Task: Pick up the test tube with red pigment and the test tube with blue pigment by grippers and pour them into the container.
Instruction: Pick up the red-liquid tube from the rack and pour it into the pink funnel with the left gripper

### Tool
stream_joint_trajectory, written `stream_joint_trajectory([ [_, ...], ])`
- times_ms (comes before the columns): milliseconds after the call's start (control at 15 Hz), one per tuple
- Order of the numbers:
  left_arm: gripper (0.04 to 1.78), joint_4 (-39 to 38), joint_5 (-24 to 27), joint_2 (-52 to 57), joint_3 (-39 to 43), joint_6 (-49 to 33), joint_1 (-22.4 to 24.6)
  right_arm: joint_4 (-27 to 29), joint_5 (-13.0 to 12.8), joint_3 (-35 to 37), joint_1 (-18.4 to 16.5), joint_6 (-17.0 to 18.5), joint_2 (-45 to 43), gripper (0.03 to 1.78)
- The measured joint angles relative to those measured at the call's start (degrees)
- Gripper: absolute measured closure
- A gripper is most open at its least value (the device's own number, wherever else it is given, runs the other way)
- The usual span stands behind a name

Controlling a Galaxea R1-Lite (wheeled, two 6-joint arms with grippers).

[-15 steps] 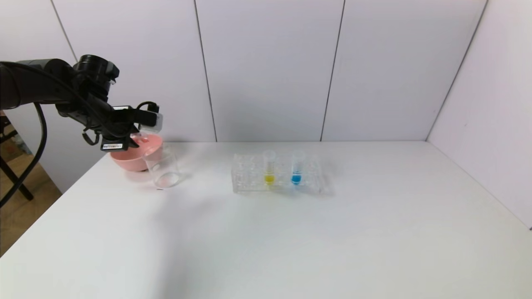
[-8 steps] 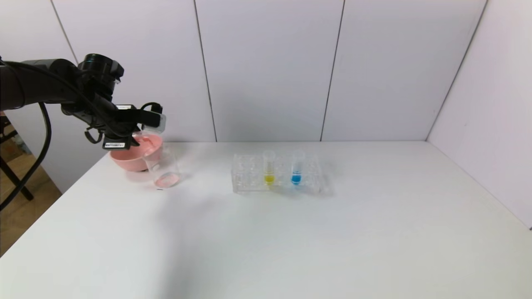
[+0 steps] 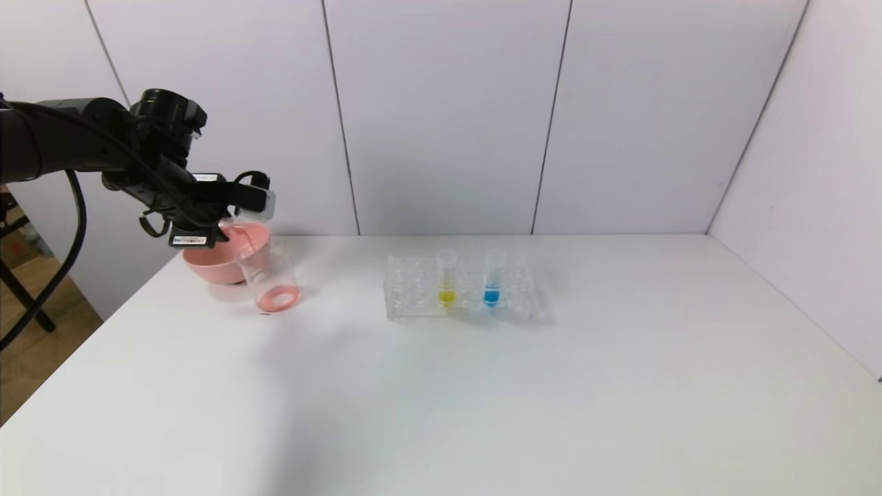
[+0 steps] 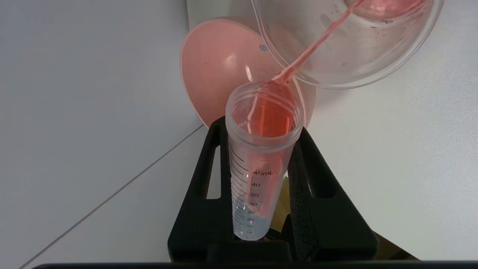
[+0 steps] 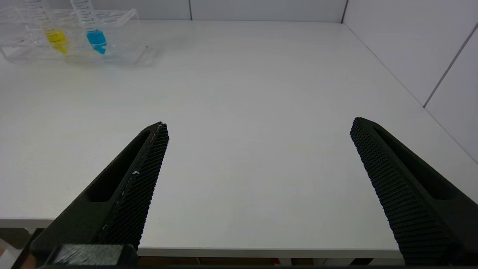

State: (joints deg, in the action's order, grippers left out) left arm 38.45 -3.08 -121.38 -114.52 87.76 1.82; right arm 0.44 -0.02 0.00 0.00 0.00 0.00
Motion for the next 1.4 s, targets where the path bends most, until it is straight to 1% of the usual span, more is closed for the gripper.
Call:
stream_joint_trajectory([
  [667,1.38,-0.8,-2.1,0.0,0.0,0.3,-1.4,0.0,0.0,0.0,0.0,0.0,0.0,0.04],
  [1067,1.38,-0.7,-1.9,0.0,0.0,0.3,-1.7,0.0,0.0,0.0,0.0,0.0,0.0,0.04],
  [1400,1.38,1.4,-1.7,0.2,-0.2,0.0,-1.5,0.0,0.0,0.0,0.0,0.0,0.0,0.04],
])
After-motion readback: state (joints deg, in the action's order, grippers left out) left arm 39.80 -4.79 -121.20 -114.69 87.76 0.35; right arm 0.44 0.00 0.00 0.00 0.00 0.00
